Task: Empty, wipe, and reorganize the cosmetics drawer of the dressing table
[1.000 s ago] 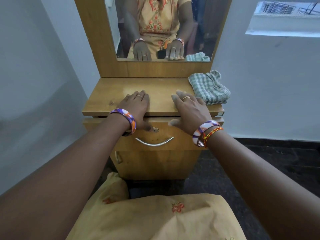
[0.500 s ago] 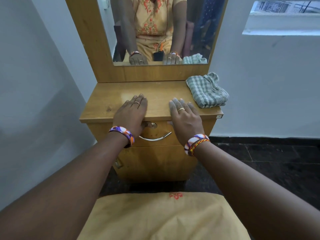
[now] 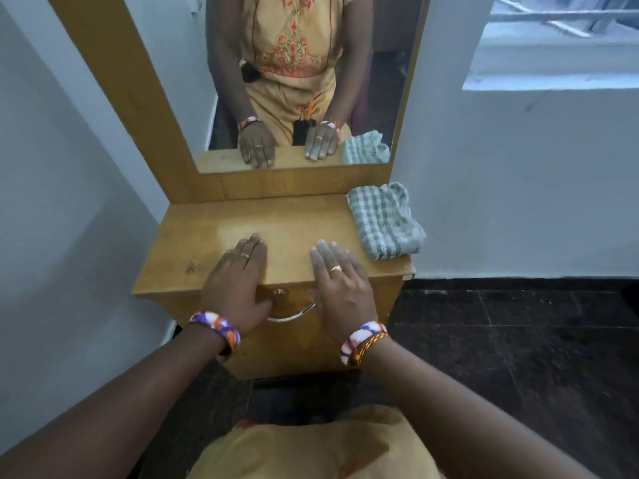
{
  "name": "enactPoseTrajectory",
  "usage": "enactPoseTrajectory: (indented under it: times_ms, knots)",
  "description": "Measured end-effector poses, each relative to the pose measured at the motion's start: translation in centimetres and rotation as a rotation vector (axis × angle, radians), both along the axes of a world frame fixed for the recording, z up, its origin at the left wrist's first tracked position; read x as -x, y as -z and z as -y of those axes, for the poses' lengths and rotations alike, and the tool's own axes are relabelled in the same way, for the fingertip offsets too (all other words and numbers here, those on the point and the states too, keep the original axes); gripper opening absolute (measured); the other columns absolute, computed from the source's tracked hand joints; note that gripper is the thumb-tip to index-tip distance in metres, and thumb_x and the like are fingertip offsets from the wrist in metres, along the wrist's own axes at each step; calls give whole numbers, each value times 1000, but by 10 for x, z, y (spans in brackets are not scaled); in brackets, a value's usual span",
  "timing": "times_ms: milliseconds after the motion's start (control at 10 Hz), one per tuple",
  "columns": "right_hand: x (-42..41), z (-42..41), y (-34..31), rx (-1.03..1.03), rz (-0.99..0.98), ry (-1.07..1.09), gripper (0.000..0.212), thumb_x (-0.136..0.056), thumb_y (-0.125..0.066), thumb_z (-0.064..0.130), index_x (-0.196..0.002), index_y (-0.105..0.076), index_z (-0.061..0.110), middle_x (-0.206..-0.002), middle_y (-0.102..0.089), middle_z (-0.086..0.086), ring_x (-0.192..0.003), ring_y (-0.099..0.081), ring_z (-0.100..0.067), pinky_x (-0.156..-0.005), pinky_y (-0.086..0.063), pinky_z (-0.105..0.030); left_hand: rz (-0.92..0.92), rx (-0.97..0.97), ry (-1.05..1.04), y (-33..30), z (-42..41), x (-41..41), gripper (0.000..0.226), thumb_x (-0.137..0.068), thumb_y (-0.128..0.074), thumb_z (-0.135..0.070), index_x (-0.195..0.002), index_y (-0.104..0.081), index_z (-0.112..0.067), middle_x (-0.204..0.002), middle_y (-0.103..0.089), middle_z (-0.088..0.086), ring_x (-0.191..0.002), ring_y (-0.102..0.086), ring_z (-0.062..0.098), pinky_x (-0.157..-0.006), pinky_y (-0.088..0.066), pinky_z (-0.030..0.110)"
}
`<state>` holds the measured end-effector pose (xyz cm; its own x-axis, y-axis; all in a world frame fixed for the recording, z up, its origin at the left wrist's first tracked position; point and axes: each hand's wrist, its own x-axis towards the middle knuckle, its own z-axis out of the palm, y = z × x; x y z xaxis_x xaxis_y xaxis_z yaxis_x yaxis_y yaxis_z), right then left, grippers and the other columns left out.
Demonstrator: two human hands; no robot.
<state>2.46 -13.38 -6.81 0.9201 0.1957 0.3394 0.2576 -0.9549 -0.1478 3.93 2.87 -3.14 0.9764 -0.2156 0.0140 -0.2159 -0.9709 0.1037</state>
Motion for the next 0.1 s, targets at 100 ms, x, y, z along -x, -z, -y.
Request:
enactPoseTrajectory:
  times_ms: [100]
  knots:
    - [2, 19, -34, -14, -163, -116, 67, -58, -84, 31, -119, -63, 10, -123, -65, -9, -114, -62, -24, -92, -52, -34, -244, 21, 37, -29, 1, -4, 93, -78, -60, -40, -151, -9, -12, -161, -2, 5, -149, -7, 16, -118, -10, 22]
